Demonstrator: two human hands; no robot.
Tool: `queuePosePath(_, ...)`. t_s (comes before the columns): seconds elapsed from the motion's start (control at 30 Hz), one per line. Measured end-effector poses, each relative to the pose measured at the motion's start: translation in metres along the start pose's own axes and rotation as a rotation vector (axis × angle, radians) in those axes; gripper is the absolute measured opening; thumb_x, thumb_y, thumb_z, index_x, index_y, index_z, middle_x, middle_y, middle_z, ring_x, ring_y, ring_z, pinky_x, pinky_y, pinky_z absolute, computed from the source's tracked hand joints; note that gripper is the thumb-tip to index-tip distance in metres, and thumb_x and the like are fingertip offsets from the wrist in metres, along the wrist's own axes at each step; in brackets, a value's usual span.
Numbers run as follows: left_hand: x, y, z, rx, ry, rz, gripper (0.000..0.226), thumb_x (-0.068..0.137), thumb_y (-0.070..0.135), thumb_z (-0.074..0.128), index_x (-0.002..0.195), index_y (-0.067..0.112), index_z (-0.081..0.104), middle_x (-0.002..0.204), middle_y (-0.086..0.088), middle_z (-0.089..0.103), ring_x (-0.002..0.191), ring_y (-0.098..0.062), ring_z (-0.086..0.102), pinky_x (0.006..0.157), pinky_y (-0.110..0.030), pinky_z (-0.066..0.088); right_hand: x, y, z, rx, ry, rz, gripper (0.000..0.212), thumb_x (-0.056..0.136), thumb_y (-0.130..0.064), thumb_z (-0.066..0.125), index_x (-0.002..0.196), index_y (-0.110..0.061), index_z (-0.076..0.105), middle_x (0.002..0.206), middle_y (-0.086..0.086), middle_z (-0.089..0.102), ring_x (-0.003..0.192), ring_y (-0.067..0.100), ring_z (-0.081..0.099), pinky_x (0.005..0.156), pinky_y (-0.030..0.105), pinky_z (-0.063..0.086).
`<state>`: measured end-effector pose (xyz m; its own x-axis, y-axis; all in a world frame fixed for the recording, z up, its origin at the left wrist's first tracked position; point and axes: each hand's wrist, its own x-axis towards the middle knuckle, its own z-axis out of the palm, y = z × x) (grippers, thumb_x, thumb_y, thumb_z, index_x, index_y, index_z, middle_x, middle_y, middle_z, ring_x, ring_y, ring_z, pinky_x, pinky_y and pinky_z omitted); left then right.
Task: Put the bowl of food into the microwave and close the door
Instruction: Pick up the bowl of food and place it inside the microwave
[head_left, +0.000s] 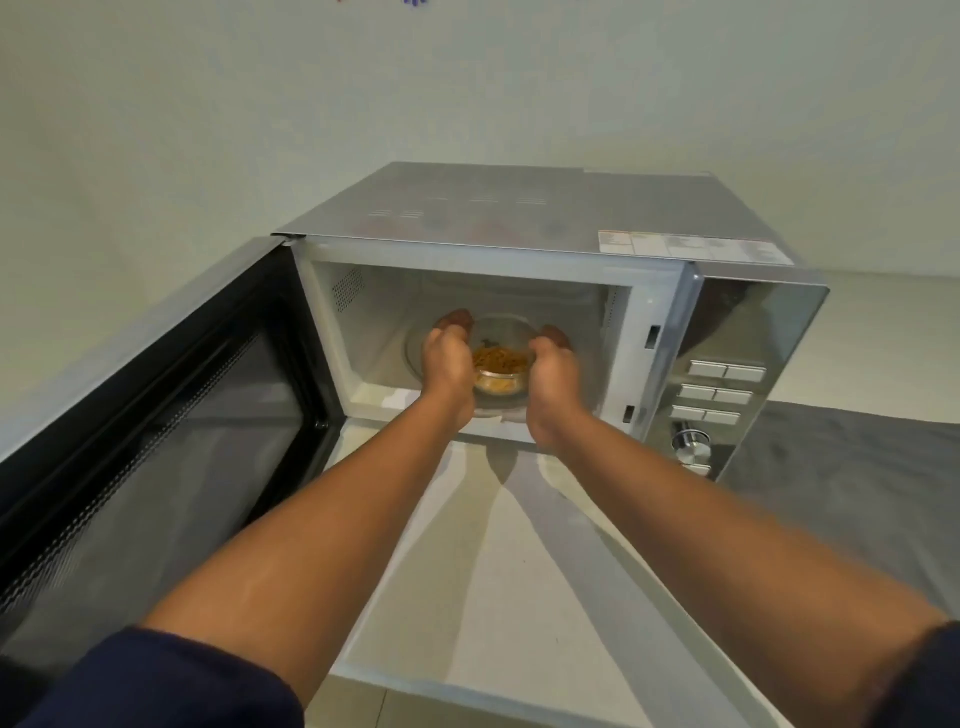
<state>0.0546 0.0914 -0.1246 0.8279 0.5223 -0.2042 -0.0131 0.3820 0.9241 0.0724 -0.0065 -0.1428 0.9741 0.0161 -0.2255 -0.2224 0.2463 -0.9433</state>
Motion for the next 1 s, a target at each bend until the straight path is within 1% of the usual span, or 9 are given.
queuePosePath(0.1, 0.029, -0.001, 0.008, 0.008, 0.001, -0.063, 0.038, 0.098, 0.026, 0.055, 0.134, 0.015, 0.062, 0.129, -0.011, 0.066, 0.117, -0.032, 0.063, 0.098, -0.045, 0.056, 0.025, -0.007, 0.007, -0.021, -0.003, 0.031, 0.022, 0.101, -0.026, 0.044, 0.109, -0.023, 0.063, 0.112, 0.010, 0.068, 0.107, 0.028, 0.065, 0.098, 0.046, 0.055)
queuePosePath(0.17, 0.045, -0.002, 0.012, 0.000, -0.041, -0.062, 0.042, 0.097, 0.032, 0.059, 0.136, 0.016, 0.061, 0.134, -0.010, 0.064, 0.123, -0.033, 0.059, 0.107, -0.050, 0.049, 0.038, -0.010, 0.013, -0.054, -0.006, 0.000, 0.022, 0.096, -0.030, 0.045, 0.106, -0.023, 0.063, 0.116, 0.012, 0.069, 0.109, 0.033, 0.065, 0.100, 0.052, 0.053)
queuePosePath(0.27, 0.066, 0.000, 0.017, -0.008, -0.048, -0.069, 0.039, 0.096, 0.032, 0.060, 0.132, 0.016, 0.065, 0.131, -0.009, 0.066, 0.122, -0.032, 0.060, 0.108, -0.050, 0.047, 0.057, -0.013, 0.020, -0.095, 0.029, -0.028, 0.018, 0.091, -0.027, 0.045, 0.089, -0.020, 0.061, 0.103, 0.014, 0.069, 0.109, 0.040, 0.065, 0.099, 0.054, 0.054)
queuePosePath(0.43, 0.095, -0.005, 0.021, -0.015, -0.047, -0.018, 0.038, 0.099, 0.021, 0.056, 0.134, 0.008, 0.065, 0.137, -0.011, 0.064, 0.122, -0.030, 0.059, 0.108, -0.043, 0.047, 0.085, -0.004, 0.025, -0.028, -0.008, -0.059, 0.018, 0.096, -0.021, 0.043, 0.085, -0.020, 0.057, 0.095, 0.013, 0.059, 0.093, 0.030, 0.060, 0.081, 0.038, 0.048)
queuePosePath(0.53, 0.106, -0.007, 0.020, 0.008, -0.058, 0.020, 0.040, 0.100, 0.018, 0.053, 0.139, 0.008, 0.061, 0.141, -0.009, 0.061, 0.129, -0.028, 0.056, 0.113, -0.046, 0.043, 0.096, -0.001, 0.028, 0.018, -0.018, -0.089, 0.019, 0.095, -0.014, 0.043, 0.082, -0.019, 0.056, 0.095, 0.015, 0.058, 0.092, 0.027, 0.057, 0.084, 0.038, 0.047)
queuePosePath(0.63, 0.112, -0.010, 0.020, 0.011, -0.069, 0.019, 0.041, 0.102, 0.018, 0.052, 0.141, 0.010, 0.058, 0.144, -0.007, 0.059, 0.131, -0.026, 0.054, 0.111, -0.039, 0.042, 0.103, 0.000, 0.030, 0.021, -0.025, -0.094, 0.021, 0.096, -0.013, 0.043, 0.081, -0.019, 0.056, 0.093, 0.014, 0.058, 0.092, 0.027, 0.057, 0.085, 0.038, 0.047)
queuePosePath(0.83, 0.116, -0.012, 0.021, 0.022, -0.048, 0.030, 0.039, 0.101, 0.016, 0.051, 0.139, 0.007, 0.060, 0.141, -0.011, 0.060, 0.129, -0.029, 0.055, 0.112, -0.042, 0.043, 0.110, 0.003, 0.032, 0.014, -0.033, -0.080, 0.019, 0.097, -0.015, 0.041, 0.089, -0.017, 0.058, 0.100, 0.017, 0.059, 0.097, 0.029, 0.058, 0.096, 0.048, 0.052)
queuePosePath(0.93, 0.115, -0.013, 0.020, 0.040, -0.037, 0.034, 0.040, 0.103, 0.019, 0.048, 0.141, 0.010, 0.059, 0.143, -0.008, 0.059, 0.129, -0.027, 0.054, 0.110, -0.038, 0.042, 0.108, 0.004, 0.031, 0.012, -0.047, -0.101, 0.019, 0.096, -0.014, 0.041, 0.087, -0.019, 0.057, 0.098, 0.014, 0.059, 0.095, 0.028, 0.057, 0.087, 0.040, 0.050)
queuePosePath(1.0, 0.114, -0.014, 0.018, 0.061, -0.033, 0.049, 0.042, 0.105, 0.022, 0.045, 0.144, 0.011, 0.056, 0.146, -0.006, 0.056, 0.131, -0.025, 0.053, 0.110, -0.036, 0.041, 0.106, 0.006, 0.030, -0.006, -0.067, -0.128, 0.021, 0.097, -0.012, 0.040, 0.096, -0.019, 0.059, 0.102, 0.012, 0.060, 0.098, 0.028, 0.058, 0.085, 0.036, 0.048)
